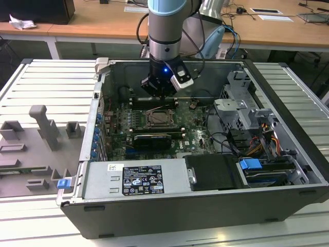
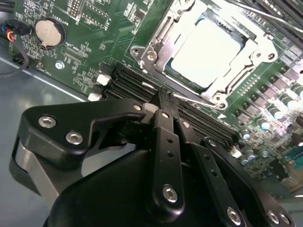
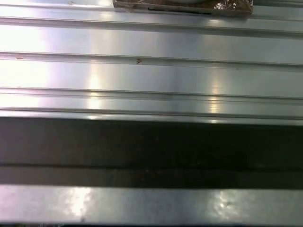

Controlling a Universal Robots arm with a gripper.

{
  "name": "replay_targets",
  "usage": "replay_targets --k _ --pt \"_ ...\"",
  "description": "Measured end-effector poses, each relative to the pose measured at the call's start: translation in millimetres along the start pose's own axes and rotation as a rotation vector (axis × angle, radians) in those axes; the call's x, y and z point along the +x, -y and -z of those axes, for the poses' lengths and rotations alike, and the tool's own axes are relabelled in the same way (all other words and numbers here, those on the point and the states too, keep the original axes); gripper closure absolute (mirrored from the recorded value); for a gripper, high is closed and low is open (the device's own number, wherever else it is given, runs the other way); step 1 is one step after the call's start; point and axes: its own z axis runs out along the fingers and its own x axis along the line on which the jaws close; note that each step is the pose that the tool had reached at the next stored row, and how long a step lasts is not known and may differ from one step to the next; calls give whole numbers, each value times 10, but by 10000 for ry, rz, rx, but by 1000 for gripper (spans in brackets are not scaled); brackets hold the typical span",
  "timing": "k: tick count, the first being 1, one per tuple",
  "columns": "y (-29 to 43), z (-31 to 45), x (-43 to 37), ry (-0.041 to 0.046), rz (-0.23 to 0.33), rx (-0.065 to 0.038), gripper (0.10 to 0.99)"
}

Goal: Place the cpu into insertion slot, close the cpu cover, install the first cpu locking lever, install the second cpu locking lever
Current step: 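Install the first cpu locking lever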

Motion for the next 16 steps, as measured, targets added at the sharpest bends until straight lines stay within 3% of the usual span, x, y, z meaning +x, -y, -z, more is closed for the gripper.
replay_targets --k 8,10,16 --pt "9 -92 -50 0 0 11 980" --pt "12 -132 -51 -4 2 78 980" --pt "10 -104 -53 -3 4 96 980"
